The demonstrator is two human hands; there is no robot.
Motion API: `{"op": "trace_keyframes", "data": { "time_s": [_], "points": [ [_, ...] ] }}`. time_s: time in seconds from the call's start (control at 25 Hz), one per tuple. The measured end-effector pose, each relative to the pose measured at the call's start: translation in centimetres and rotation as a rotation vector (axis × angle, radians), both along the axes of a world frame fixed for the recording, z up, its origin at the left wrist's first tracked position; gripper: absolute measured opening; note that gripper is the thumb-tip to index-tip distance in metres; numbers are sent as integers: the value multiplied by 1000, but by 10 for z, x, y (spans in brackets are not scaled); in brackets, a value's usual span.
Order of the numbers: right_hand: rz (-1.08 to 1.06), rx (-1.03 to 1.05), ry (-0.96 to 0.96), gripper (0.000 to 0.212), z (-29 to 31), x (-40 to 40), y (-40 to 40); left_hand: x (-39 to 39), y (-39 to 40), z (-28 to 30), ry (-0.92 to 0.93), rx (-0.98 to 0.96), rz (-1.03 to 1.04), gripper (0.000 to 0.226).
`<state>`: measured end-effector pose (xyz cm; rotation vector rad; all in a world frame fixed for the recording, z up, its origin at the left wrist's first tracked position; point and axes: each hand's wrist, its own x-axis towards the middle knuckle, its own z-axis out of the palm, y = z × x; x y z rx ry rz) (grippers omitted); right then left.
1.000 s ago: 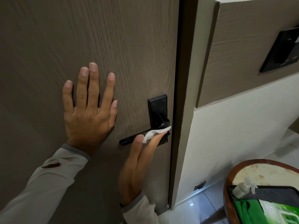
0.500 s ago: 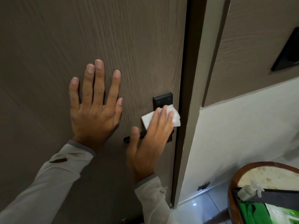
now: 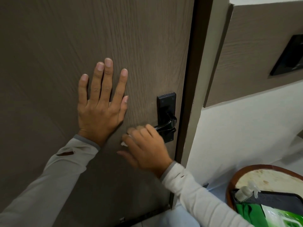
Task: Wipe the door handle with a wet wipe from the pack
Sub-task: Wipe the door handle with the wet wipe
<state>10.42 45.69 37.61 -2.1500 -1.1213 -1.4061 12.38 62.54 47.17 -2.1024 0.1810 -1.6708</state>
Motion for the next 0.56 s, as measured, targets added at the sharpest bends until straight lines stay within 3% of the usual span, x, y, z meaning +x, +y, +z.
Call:
{"op": "trace_keyframes", "data": {
  "time_s": [0.2,0.32,0.56],
  "points": [
    [-42,-124,-102,38,19,31,-79,2,0,-1,-11,5,-1,65],
    [-5,-158,-204,21,23,39,-103,4,2,-2,-16,9,-1,66],
    [-71,134,-36,26,-7,21,-90,4,0,-2,-7,-7,-6,66]
  ]
}}
